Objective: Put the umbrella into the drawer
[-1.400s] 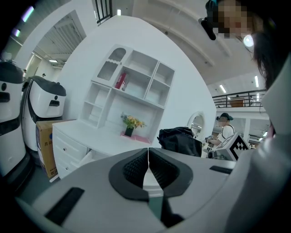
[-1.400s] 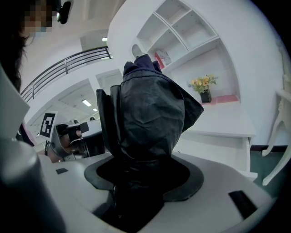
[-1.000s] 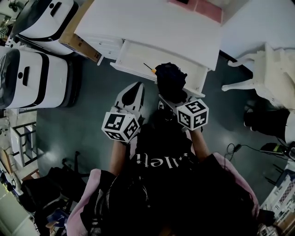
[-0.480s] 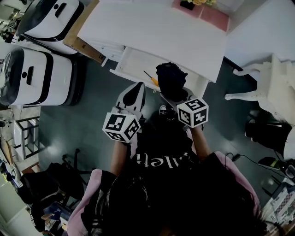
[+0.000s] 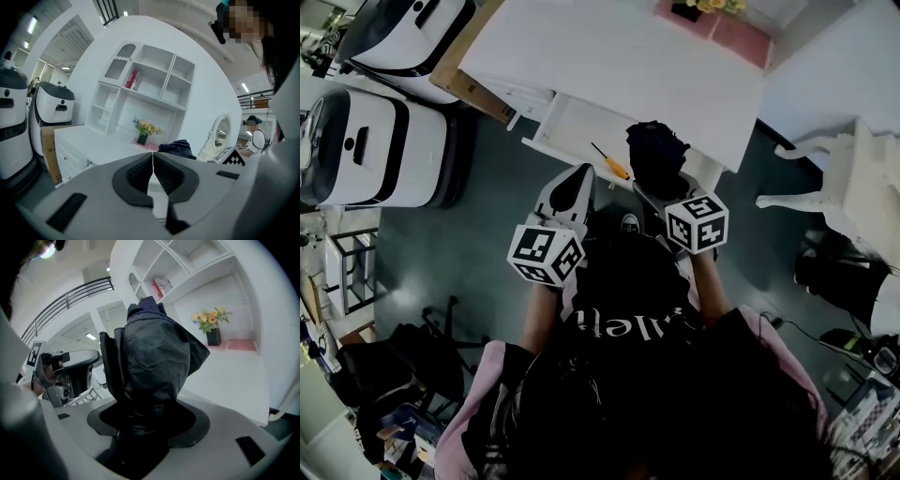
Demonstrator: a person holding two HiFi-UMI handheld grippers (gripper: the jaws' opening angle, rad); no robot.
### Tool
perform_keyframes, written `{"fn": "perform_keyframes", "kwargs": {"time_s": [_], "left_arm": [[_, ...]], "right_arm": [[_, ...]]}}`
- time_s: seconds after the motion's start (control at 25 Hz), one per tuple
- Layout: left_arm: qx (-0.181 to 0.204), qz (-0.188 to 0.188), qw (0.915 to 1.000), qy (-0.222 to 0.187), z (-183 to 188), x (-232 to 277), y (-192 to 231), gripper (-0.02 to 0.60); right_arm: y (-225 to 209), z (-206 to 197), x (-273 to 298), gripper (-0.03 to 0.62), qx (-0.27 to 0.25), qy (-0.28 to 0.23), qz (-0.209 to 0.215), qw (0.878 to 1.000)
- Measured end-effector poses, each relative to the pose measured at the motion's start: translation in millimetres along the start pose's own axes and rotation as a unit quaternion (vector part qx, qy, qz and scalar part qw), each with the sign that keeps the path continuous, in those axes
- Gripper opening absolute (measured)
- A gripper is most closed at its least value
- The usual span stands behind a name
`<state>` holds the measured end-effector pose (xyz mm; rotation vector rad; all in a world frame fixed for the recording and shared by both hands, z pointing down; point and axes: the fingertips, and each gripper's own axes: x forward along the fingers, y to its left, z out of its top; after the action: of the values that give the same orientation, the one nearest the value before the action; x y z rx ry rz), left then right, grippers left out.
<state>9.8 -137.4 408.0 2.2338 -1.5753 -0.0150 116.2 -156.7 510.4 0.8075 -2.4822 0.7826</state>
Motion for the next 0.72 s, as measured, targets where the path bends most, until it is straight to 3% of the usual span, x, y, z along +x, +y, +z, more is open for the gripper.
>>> {"fn": "perform_keyframes", "kwargs": {"time_s": [0.28,0.56,0.72], "left_arm": [[0.001,-0.018,0.9998,-0.002,9.0,10.0,13.0,0.017],[-0.002,-0.041,0.9991,-0.001,21.7,32.0,23.7,0.017],[-0.001,-0.049,0.9988,0.005,25.4,39.6,35.2,0.017]], "right_arm": [[-12.7,1.4,14.9,0.284,-0.019,0.02,-0.028,0.999],[-35.3,-7.4,39.2,0.284,-0.054,0.08,-0.046,0.994],[-49.2,-11.5,59.2,0.284,-0.101,0.13,-0.049,0.985]]}}
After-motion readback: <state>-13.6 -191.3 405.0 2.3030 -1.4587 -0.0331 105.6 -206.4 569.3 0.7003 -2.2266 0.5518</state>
